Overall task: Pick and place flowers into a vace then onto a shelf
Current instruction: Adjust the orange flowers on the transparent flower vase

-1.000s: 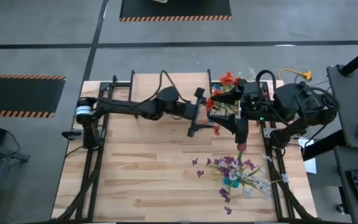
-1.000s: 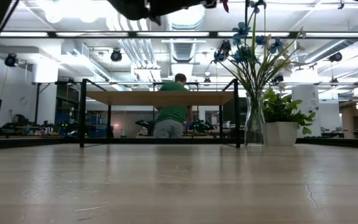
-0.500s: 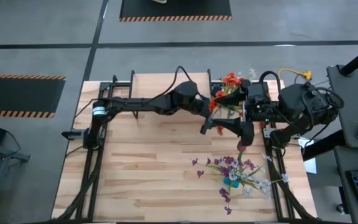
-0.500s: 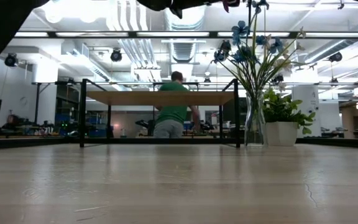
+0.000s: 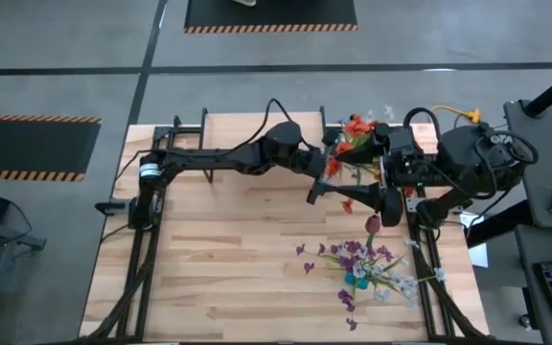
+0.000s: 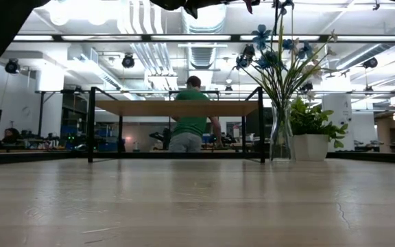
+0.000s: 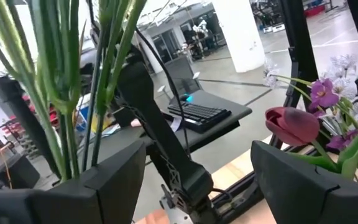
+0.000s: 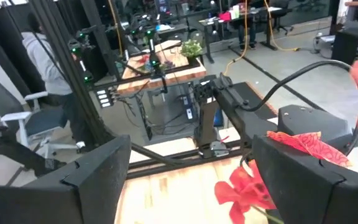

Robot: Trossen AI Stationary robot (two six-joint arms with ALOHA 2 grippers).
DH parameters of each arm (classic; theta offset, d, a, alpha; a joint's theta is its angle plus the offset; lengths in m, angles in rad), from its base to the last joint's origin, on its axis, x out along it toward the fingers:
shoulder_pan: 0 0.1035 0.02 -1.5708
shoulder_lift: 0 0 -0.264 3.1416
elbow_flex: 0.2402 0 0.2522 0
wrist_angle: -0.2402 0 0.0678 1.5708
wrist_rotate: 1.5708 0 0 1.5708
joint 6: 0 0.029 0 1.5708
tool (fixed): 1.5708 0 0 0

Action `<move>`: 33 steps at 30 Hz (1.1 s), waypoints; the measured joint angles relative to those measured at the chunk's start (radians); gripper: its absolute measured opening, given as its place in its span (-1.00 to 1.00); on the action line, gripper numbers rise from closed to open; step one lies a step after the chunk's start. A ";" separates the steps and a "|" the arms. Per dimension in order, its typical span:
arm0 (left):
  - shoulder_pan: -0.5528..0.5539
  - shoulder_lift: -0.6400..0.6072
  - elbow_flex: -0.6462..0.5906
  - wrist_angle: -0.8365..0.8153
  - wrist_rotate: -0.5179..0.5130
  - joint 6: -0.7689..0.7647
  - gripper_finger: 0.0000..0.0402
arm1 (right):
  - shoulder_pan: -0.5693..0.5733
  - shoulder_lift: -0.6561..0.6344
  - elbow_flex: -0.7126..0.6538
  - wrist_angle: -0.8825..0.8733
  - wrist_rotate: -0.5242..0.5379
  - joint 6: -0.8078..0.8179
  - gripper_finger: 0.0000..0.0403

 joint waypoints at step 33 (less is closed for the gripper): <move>0.046 -0.085 0.039 -0.189 -0.225 0.033 0.36 | -0.001 -0.018 0.005 0.010 0.010 -0.074 0.63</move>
